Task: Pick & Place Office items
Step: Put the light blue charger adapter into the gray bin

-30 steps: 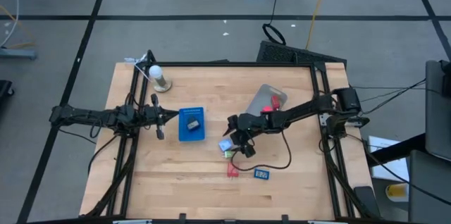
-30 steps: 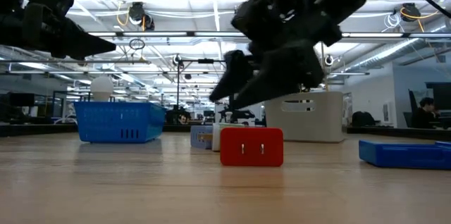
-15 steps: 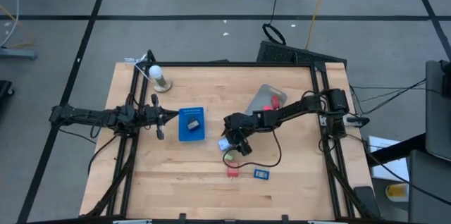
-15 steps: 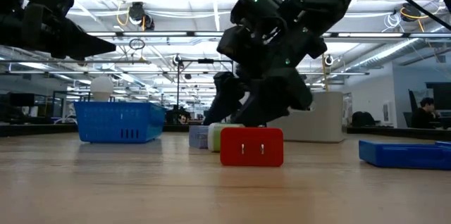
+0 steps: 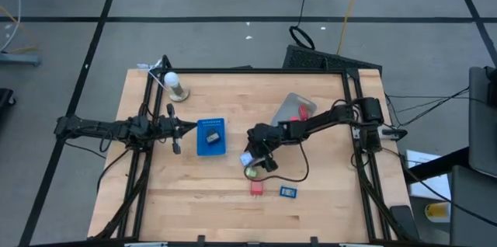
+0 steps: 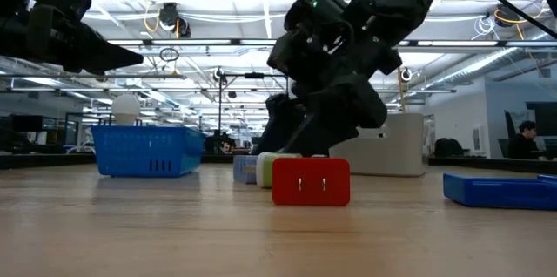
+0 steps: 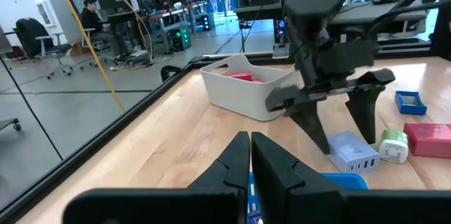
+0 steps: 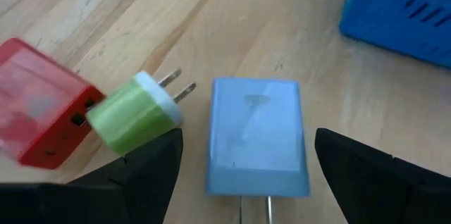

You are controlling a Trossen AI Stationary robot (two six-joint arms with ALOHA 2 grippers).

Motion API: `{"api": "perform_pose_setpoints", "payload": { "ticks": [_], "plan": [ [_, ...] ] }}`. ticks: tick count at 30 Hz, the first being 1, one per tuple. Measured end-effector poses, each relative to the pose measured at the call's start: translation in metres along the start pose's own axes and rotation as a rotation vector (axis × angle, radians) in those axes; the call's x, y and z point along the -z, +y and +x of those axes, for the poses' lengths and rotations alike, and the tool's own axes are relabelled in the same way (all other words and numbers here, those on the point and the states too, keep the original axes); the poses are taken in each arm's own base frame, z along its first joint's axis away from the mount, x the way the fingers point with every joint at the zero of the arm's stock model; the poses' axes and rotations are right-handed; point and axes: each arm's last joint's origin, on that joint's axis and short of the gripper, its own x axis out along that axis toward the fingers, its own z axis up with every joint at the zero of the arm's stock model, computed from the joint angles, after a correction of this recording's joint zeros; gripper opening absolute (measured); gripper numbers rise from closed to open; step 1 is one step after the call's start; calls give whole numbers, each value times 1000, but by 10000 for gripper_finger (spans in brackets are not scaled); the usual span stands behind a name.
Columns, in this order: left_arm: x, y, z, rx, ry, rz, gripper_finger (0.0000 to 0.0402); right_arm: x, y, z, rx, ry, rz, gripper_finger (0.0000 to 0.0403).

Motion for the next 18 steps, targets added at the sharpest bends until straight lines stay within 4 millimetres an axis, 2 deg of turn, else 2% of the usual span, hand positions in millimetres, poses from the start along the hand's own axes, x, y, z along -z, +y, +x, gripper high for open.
{"api": "perform_pose_setpoints", "payload": {
  "ticks": [8, 14, 18],
  "plan": [
    [0, 0, 0, 0, 0, -1, 19, 11, -8, 5, -37, 6, 47, 313],
    [0, 0, 0, 0, 0, -3, 19, 8, -8, 5, -33, -14, 26, 310],
    [0, 0, 0, 0, 0, -3, 19, 8, -8, 5, -32, -18, 25, 275]
  ]
}}
